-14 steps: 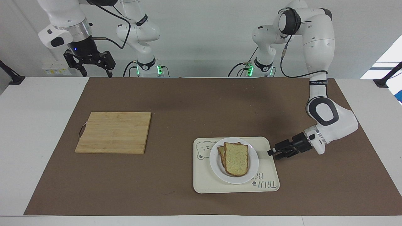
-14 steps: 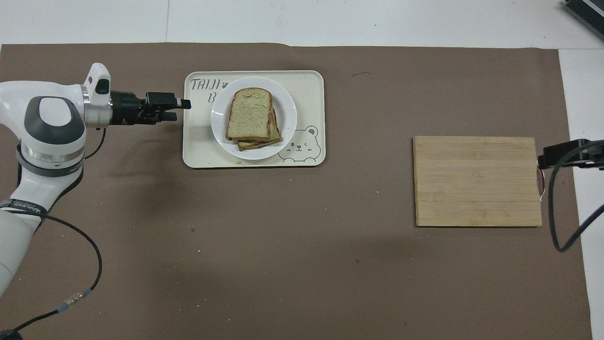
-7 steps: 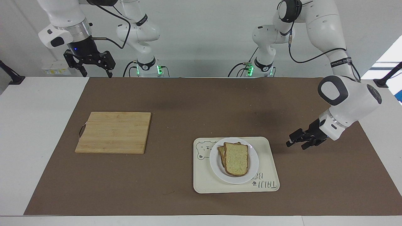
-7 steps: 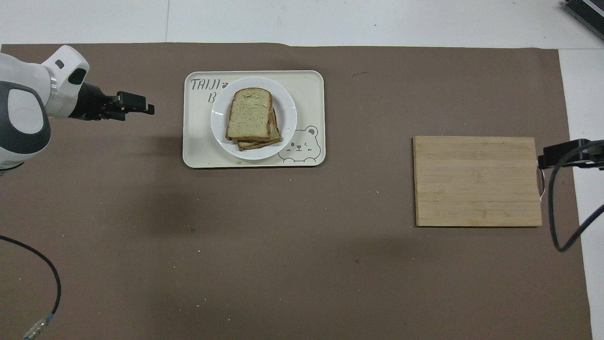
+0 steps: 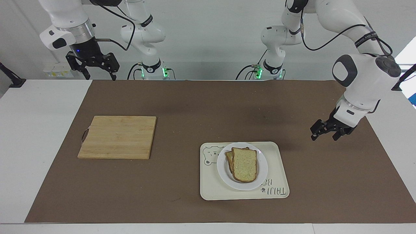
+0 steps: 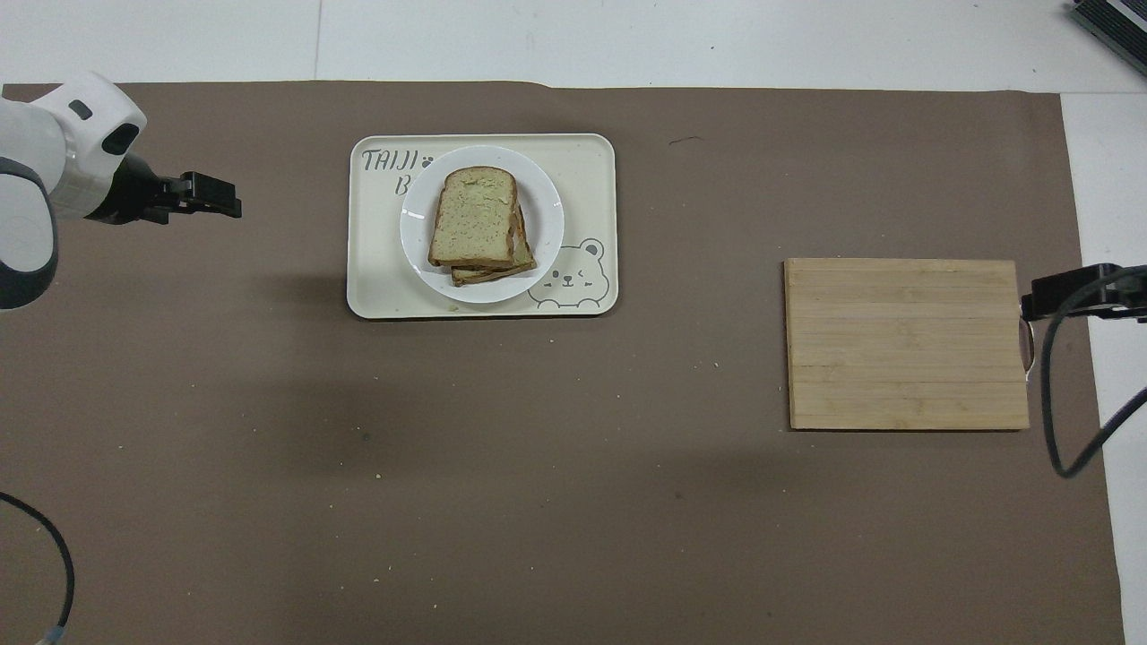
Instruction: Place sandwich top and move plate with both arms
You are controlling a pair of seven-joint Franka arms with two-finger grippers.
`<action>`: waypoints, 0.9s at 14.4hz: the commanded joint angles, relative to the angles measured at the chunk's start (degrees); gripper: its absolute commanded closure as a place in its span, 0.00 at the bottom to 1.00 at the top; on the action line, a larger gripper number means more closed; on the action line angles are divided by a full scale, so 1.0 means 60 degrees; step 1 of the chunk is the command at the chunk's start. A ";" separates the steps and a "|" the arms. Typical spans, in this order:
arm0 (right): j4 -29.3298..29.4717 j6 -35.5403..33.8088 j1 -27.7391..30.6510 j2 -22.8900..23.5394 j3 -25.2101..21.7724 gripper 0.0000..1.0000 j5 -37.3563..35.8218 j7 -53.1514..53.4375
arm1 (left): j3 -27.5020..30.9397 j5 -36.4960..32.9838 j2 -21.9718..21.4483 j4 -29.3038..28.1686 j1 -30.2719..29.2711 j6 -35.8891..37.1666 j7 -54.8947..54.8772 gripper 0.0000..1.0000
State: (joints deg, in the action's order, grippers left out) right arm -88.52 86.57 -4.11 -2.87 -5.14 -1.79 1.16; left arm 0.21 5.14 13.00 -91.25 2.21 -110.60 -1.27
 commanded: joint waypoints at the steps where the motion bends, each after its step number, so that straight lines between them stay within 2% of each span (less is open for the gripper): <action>1: -0.0203 0.0146 0.0100 -0.0166 0.0065 0.00 0.0020 0.0144 | 0.0097 -0.0359 -0.0934 -0.0056 0.0130 0.1013 0.0197 0.00; 3: -0.0203 0.0146 0.0100 -0.0166 0.0065 0.00 0.0020 0.0143 | 0.0067 -0.0693 -0.1475 -0.0084 0.0174 0.2022 0.0168 0.00; 9: -0.0203 0.0146 0.0114 -0.0166 0.0065 0.00 0.0020 0.0158 | 0.0009 -0.0872 -0.2005 -0.0099 0.0409 0.3430 0.0168 0.00; 13: -0.0203 0.0146 0.0114 -0.0166 0.0065 0.00 0.0020 0.0158 | 0.0023 -0.0638 -0.2005 -0.0084 0.0336 0.3389 0.0212 0.00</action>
State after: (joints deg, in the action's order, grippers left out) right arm -88.52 86.57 -4.11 -2.87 -5.14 -1.79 1.16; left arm 0.10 1.03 1.81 -91.14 4.18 -90.99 -0.81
